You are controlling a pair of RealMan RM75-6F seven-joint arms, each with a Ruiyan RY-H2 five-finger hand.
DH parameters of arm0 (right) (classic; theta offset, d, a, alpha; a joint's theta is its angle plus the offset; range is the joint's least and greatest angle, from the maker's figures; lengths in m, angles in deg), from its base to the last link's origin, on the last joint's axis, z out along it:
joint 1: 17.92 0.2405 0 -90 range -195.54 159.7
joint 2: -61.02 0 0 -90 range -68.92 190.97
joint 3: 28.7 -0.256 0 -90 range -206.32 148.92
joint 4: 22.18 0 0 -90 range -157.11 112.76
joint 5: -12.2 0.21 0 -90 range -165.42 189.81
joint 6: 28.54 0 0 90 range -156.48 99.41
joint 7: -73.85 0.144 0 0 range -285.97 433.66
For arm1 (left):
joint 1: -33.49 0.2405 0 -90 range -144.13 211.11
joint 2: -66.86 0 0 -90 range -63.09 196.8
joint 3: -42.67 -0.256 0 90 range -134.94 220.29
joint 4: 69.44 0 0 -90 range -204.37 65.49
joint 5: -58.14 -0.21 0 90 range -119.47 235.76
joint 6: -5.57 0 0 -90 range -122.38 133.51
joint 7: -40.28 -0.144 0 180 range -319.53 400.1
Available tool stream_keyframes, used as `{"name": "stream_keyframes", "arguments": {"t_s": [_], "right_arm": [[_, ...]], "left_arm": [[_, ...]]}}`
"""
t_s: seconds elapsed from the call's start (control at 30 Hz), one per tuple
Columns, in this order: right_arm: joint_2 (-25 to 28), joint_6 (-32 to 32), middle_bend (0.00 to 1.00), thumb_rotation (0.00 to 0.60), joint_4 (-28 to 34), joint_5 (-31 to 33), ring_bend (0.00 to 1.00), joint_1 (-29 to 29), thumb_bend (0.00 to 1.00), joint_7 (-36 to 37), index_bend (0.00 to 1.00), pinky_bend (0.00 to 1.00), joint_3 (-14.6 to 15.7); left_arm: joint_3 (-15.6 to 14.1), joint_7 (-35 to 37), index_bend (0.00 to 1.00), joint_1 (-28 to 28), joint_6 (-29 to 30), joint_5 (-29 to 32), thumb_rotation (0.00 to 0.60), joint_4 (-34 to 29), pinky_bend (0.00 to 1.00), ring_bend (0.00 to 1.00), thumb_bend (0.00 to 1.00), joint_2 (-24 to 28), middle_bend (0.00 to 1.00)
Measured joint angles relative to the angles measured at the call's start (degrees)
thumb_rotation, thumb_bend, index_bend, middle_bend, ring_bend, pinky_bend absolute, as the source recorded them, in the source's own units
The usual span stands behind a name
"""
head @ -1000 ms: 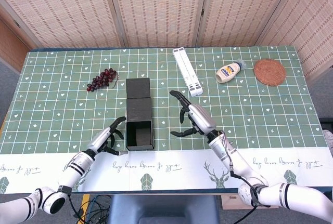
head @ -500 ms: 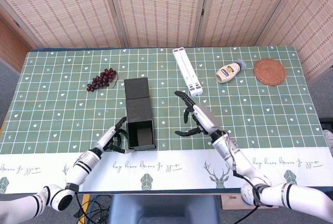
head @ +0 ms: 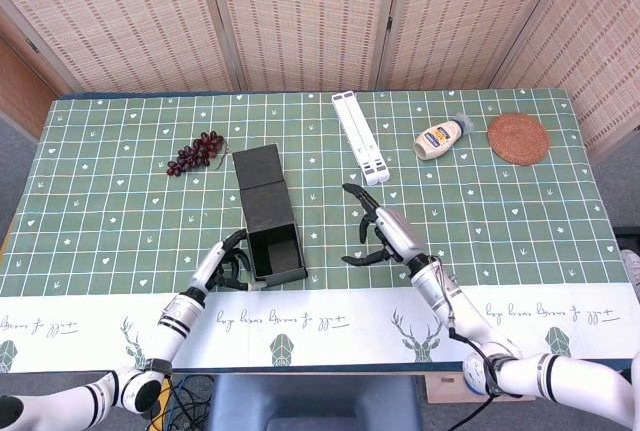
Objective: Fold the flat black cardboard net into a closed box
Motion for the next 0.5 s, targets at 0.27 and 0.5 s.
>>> {"name": "stream_keyframes", "arguments": {"t_s": [0.27,0.5], "right_arm": [[-2.08,-3.12,0.03,0.600,-3.80,4.37,0.61,0.98,0.20,0.24,0.00,1.00,-0.61],[-6.55,-5.72,0.04,0.600,-8.75,8.87,0.61,3.43,0.21,-0.73,0.00,1.00,-2.52]], "left_arm": [[-0.85,3.80,0.40,0.48,1.67,-4.70,0.600,-1.64,0.74,0.56,0.00,3.08,0.37],[-2.83,7.60,0.40,1.44,5.03,-10.04,0.600,-7.68,0.74,0.55,0.00,9.68,0.37]]}}
